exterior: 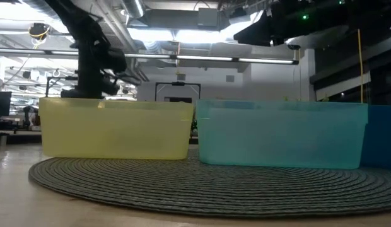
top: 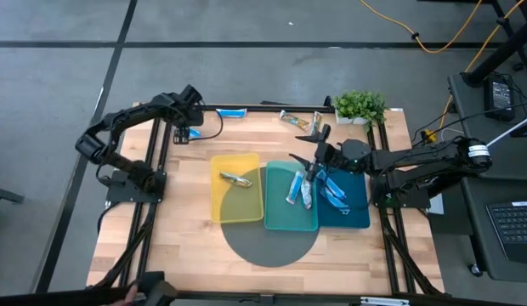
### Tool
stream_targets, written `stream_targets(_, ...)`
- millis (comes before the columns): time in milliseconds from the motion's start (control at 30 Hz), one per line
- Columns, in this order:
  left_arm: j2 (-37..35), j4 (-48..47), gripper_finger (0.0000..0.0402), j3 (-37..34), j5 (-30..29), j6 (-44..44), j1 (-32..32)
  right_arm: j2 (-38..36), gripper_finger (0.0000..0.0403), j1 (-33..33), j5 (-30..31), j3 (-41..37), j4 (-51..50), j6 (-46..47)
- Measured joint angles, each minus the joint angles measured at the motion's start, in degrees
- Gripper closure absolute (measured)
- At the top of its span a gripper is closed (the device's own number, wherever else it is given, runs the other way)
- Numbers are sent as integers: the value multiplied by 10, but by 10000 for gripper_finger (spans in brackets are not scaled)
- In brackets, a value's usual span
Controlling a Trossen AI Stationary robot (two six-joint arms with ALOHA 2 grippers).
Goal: Pick and place Granola Bars by type
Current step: Put the red granola bar into the green bin
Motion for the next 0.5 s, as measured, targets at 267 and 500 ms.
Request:
stream_targets(267, 69, 16, 153, 0, -10, -25, -1, 0, 123, 0, -13, 0, 2, -9)
stream_targets(500, 119, 39, 151, 0, -6, -51, -1, 0, 123, 0, -13, 0, 1, -10)
